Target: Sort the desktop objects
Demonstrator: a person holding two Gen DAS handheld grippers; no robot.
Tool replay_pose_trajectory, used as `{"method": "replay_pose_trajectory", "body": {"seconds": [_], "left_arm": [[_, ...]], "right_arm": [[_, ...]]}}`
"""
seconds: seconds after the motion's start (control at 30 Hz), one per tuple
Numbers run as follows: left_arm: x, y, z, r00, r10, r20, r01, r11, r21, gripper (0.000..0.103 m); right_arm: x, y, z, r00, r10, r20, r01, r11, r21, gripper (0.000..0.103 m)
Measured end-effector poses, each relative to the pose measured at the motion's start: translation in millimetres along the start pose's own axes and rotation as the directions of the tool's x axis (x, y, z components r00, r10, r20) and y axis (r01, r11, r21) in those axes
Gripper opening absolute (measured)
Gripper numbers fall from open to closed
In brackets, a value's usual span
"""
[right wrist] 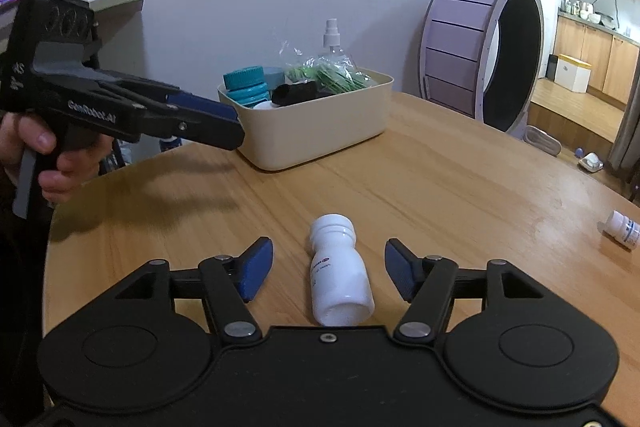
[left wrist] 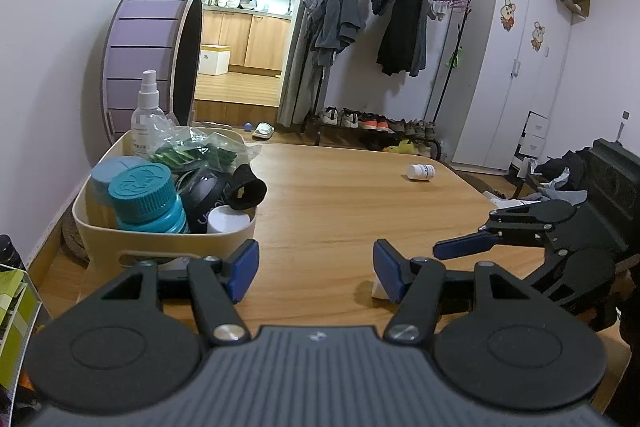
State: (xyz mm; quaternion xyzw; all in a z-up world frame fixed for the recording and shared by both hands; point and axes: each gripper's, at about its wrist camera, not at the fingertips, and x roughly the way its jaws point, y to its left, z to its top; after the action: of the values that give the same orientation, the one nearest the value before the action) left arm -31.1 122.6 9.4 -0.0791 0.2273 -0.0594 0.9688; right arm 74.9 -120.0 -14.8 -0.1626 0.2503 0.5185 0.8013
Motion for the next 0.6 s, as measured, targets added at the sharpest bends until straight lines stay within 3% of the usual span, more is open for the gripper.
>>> {"method": "replay_pose_trajectory", "body": {"seconds": [0.3, 0.4, 0.47, 0.6], "left_arm": [[-1, -3, 0, 1.0, 0.003, -0.001, -0.003, 1.0, 0.003, 0.062], [-1, -2, 0, 1.0, 0.003, -0.001, -0.003, 1.0, 0.003, 0.062], [-1, -2, 0, 1.0, 0.005, -0.001, -0.005, 1.0, 0.003, 0.062], [-1, -3, -1, 1.0, 0.004, -0.001, -0.004, 1.0, 0.004, 0.062]], "right_arm": [[19, 12, 1, 0.998, -0.002, -0.066, -0.002, 0.998, -0.062, 0.06], [22, 13, 0, 0.996, -0.006, -0.087, 0.0, 0.998, -0.07, 0.051], [23, 12, -1, 0.995, -0.006, -0.101, -0.001, 0.998, -0.07, 0.037], [22, 12, -2, 0.994, -0.002, -0.11, -0.005, 0.998, -0.07, 0.035]]}}
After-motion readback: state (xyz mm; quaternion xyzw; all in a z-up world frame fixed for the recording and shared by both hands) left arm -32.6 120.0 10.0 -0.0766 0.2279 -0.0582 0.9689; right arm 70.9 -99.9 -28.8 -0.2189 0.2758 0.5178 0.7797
